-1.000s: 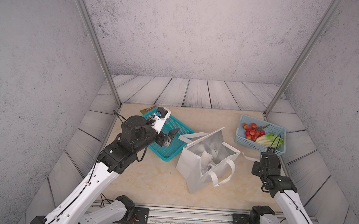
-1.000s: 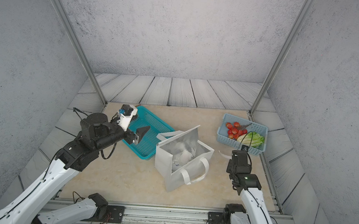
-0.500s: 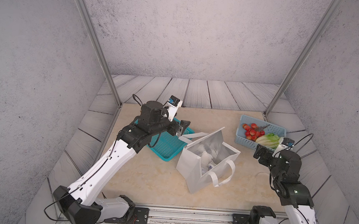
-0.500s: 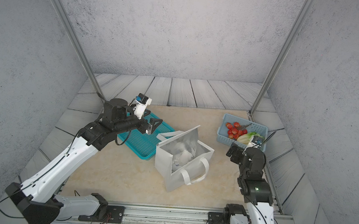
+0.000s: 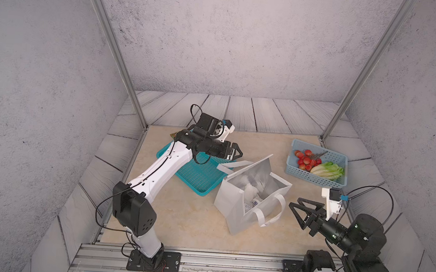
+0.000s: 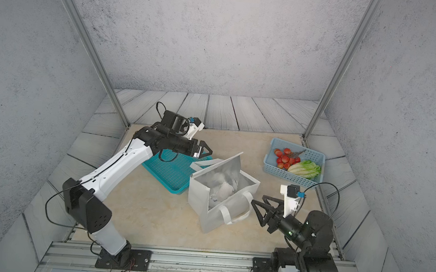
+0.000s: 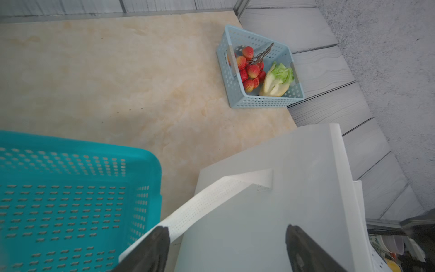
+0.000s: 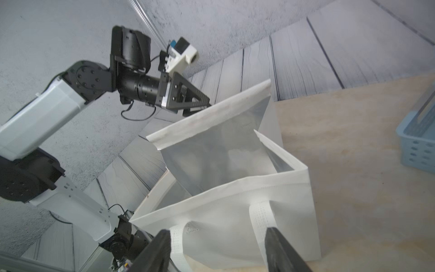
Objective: Place the ice pack in the delivery bag
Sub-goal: Place the adhesive seal at the center of the board, then close the delivery bag at the center of the board.
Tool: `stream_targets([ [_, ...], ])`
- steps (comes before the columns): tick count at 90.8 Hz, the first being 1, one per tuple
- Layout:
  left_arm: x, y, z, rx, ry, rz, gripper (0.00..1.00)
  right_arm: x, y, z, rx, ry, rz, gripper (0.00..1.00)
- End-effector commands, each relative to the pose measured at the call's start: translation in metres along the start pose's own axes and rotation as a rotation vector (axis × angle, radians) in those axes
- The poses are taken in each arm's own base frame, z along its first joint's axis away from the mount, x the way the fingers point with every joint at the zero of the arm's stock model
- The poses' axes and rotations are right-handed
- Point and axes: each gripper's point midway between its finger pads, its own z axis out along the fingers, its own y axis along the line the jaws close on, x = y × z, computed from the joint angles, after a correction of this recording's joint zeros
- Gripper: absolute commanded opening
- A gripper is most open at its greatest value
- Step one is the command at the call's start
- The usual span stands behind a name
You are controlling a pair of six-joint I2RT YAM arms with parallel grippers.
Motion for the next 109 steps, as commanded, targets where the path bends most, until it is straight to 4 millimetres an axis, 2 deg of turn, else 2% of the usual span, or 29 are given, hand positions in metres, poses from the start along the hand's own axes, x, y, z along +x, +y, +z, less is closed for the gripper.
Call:
stream_targets([
  [1, 0.019, -0.018, -0.002, 0.111, 0.1, -0.046, 0.82, 0.001, -0.008, 0.019, -0.041, 0.037, -0.026, 0.64],
  [15, 0.019, -0.022, 0.002, 0.139, 0.086, -0.049, 0.81, 0.003, -0.017, 0.049, -0.002, 0.144, -0.146, 0.65],
  [24, 0.018, -0.028, 0.002, 0.166, 0.083, -0.042, 0.81, 0.019, -0.013, 0.067, 0.018, 0.246, -0.27, 0.67],
  [33, 0.026, -0.035, 0.006, 0.187, 0.114, -0.033, 0.81, 0.029, -0.024, 0.078, 0.057, 0.248, -0.308, 0.67],
  [48, 0.04, -0.033, 0.01, 0.181, 0.161, -0.02, 0.81, 0.003, -0.033, 0.095, 0.107, 0.094, -0.399, 0.7],
  [58, 0.044, -0.033, 0.01, 0.188, 0.176, -0.012, 0.82, -0.011, -0.019, 0.115, 0.019, 0.028, -0.459, 0.72],
  [67, 0.044, -0.029, 0.011, 0.169, 0.184, -0.013, 0.82, -0.012, -0.009, 0.132, -0.032, 0.047, -0.492, 0.73],
  [75, 0.044, -0.022, 0.01, 0.138, 0.184, -0.016, 0.82, -0.005, -0.007, 0.143, -0.04, 0.077, -0.518, 0.73],
  [85, 0.037, -0.01, 0.003, 0.109, 0.159, -0.059, 0.84, 0.002, -0.013, 0.145, -0.011, 0.094, -0.541, 0.74],
  [99, 0.006, -0.005, -0.018, 0.172, 0.046, -0.155, 0.85, 0.01, -0.013, 0.142, -0.027, 0.099, -0.551, 0.74],
  [109, -0.006, 0.015, -0.024, 0.17, -0.005, -0.213, 0.84, 0.012, -0.013, 0.144, -0.031, 0.107, -0.539, 0.73],
])
